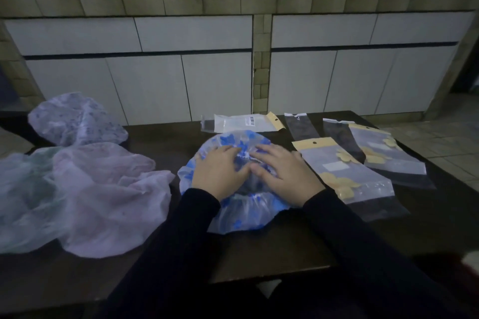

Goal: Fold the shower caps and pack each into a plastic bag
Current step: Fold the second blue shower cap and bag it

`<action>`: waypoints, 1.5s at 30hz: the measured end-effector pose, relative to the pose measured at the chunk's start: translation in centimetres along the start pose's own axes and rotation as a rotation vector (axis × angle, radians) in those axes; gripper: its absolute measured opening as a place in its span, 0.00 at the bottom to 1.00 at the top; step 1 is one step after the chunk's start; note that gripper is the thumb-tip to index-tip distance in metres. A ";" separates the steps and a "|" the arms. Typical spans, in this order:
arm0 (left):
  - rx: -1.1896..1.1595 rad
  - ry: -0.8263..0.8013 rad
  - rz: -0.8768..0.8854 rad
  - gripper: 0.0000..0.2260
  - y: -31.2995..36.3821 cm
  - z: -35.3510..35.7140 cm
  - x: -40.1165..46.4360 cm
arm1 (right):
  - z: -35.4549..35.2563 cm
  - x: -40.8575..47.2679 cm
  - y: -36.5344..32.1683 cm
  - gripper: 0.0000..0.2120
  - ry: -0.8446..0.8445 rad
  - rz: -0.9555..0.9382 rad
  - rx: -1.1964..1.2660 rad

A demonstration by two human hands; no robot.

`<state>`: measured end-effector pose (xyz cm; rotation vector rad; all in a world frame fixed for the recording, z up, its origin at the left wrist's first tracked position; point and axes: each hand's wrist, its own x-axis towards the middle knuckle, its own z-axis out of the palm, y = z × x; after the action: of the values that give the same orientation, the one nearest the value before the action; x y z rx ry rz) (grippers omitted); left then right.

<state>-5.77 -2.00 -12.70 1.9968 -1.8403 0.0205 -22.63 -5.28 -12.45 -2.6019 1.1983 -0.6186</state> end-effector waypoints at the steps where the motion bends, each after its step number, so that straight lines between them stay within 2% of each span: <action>1: 0.033 -0.052 -0.012 0.27 0.1 -0.1 -1.2 | 0.2 -0.7 -0.1 0.25 -0.121 0.037 -0.061; 4: 0.133 -0.307 -0.128 0.36 -0.4 0.8 -4.1 | 0.9 -2.1 -0.2 0.30 -0.423 0.103 -0.193; 7: 0.112 -0.348 -0.168 0.40 -1.0 1.8 -4.9 | 1.0 -2.2 -0.2 0.33 -0.516 0.112 -0.230; 9: 0.049 -0.313 -0.150 0.38 -0.9 1.6 -5.0 | 1.0 -2.5 0.0 0.33 -0.472 0.092 -0.168; 13: -0.247 -0.132 -0.121 0.27 -1.8 1.2 -5.5 | -0.2 -4.1 0.7 0.27 -0.150 -0.032 0.213; 15: -0.296 -0.102 -0.128 0.26 -2.0 1.1 -5.5 | -1.1 -4.9 1.0 0.25 -0.166 -0.090 0.247; 17: -0.254 -0.124 -0.127 0.30 -1.8 1.1 -5.4 | -1.3 -5.4 1.3 0.22 -0.263 -0.137 0.171; 19: -0.263 -0.129 -0.119 0.32 -1.4 0.9 -5.5 | -1.1 -5.5 1.7 0.18 -0.285 -0.171 0.120; 22: -0.418 -0.103 -0.110 0.32 -1.3 0.3 -6.1 | -1.0 -5.1 1.8 0.15 -0.207 -0.090 0.171; 25: -0.699 -0.014 -0.138 0.41 -1.0 -0.4 -6.9 | -1.0 -4.5 1.3 0.12 -0.059 0.074 0.246; 26: -0.759 0.035 -0.128 0.42 -0.9 -0.5 -7.0 | -1.1 -4.1 1.1 0.12 -0.006 0.126 0.276; 28: -0.785 0.115 -0.075 0.36 -1.0 -0.5 -7.2 | -1.4 -3.2 0.8 0.11 0.072 0.199 0.337; 31: -0.784 0.148 0.007 0.24 -1.5 -0.5 -7.4 | -2.3 -0.9 0.8 0.15 0.114 0.323 0.340; 34: -0.739 0.195 -0.012 0.09 -1.2 -0.5 -7.0 | -4.0 0.6 1.5 0.20 0.051 0.354 0.373; 36: -0.749 0.246 -0.098 0.02 -0.9 -0.9 -6.8 | -5.3 0.6 2.2 0.18 -0.042 0.293 0.356; 38: -0.825 0.230 -0.142 0.02 -0.9 -1.2 -6.4 | -6.0 0.4 3.3 0.12 -0.121 0.268 0.371; 41: -0.974 0.164 -0.151 0.03 -1.0 -1.4 -5.5 | -5.7 0.5 4.7 0.12 -0.096 0.323 0.372; 43: -0.943 0.159 -0.216 0.05 -0.9 -1.4 -4.6 | -5.3 0.8 5.0 0.15 -0.006 0.361 0.322; 45: -0.746 0.096 -0.315 0.08 -0.8 -1.4 -3.9 | -5.0 1.3 5.3 0.16 0.084 0.383 0.308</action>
<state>-5.14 2.17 -12.76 1.6642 -1.1939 -0.5646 -27.73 -9.75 -9.51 -2.0429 1.4462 -0.7649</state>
